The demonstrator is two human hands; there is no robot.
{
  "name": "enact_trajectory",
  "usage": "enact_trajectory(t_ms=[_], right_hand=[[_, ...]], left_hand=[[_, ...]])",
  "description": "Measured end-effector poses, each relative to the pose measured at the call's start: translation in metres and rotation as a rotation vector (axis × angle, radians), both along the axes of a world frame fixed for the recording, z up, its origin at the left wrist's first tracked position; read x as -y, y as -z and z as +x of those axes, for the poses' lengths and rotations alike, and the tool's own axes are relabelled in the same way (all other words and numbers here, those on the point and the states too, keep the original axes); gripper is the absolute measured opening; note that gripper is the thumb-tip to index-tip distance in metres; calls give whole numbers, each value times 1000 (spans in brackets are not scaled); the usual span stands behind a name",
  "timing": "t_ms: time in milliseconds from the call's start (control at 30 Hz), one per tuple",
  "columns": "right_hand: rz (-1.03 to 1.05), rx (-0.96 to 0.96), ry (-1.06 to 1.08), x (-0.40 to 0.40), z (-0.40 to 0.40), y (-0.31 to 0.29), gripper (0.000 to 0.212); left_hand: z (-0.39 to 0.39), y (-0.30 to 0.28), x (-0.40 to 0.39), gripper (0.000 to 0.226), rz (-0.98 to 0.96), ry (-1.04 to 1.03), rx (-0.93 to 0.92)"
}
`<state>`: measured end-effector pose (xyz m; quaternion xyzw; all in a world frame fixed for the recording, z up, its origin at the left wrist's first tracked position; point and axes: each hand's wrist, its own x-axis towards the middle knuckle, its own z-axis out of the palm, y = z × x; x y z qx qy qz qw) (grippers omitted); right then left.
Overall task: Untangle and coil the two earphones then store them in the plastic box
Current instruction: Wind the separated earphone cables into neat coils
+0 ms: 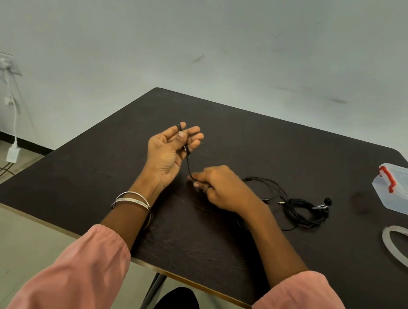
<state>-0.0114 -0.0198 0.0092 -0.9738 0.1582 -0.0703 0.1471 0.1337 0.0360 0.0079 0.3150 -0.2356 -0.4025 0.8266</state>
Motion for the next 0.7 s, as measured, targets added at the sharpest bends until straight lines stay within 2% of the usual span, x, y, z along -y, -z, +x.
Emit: enact_trajectory(t_ms=[100, 267, 400, 433, 533, 600, 700], right_hand=[[31, 52, -6, 2, -3, -2, 21], [139, 247, 67, 8, -17, -13, 14], [441, 417, 190, 17, -26, -21, 10], [534, 497, 214, 19, -28, -23, 10], [764, 711, 265, 23, -34, -28, 7], [768, 753, 283, 25, -36, -29, 10], [686, 834, 329, 33, -40, -29, 12]], left_hand=[[0, 2, 0, 22, 39, -37, 102], [-8, 8, 1, 27, 124, 4, 502], [-17, 14, 2, 39, 211, 113, 849], [-19, 16, 3, 44, 207, 158, 883], [-23, 18, 2, 36, 170, 294, 1004], [-25, 17, 1, 36, 195, 368, 1038], [-30, 15, -2, 36, 245, 458, 975]])
